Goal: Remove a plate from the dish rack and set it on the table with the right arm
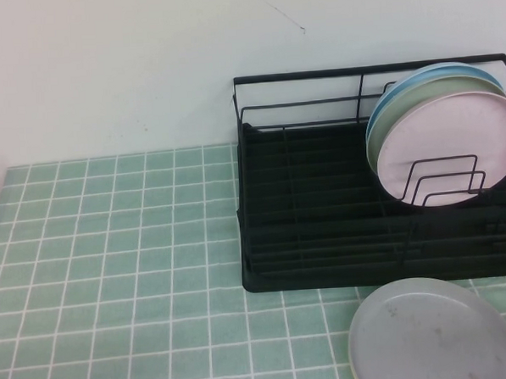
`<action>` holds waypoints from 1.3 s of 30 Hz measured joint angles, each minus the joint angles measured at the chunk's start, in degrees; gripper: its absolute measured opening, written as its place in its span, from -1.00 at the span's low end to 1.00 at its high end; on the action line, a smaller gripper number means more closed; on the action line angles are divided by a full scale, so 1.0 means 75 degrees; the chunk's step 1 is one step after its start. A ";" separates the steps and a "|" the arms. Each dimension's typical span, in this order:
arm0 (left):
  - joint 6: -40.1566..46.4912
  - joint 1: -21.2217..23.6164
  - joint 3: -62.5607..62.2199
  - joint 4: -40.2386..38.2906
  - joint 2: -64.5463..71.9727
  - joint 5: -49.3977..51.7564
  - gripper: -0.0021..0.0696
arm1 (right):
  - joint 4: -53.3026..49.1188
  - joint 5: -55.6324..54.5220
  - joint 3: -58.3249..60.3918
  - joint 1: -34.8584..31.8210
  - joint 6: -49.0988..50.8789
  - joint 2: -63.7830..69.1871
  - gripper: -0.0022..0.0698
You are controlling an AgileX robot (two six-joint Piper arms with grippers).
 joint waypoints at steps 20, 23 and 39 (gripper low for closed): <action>0.0000 0.0000 0.0000 0.0000 0.0000 0.0000 -0.95 | -0.0366 0.0771 -0.0039 0.0000 0.0337 0.0000 -0.94; 0.0000 0.0000 0.0000 0.0000 0.0000 0.0000 -0.95 | -0.0366 0.0771 -0.0039 0.0000 0.0337 0.0000 -0.94; 0.0000 0.0000 0.0000 0.0000 0.0000 0.0000 -0.95 | -0.0366 0.0775 -0.0039 0.0000 0.0341 0.0000 -0.94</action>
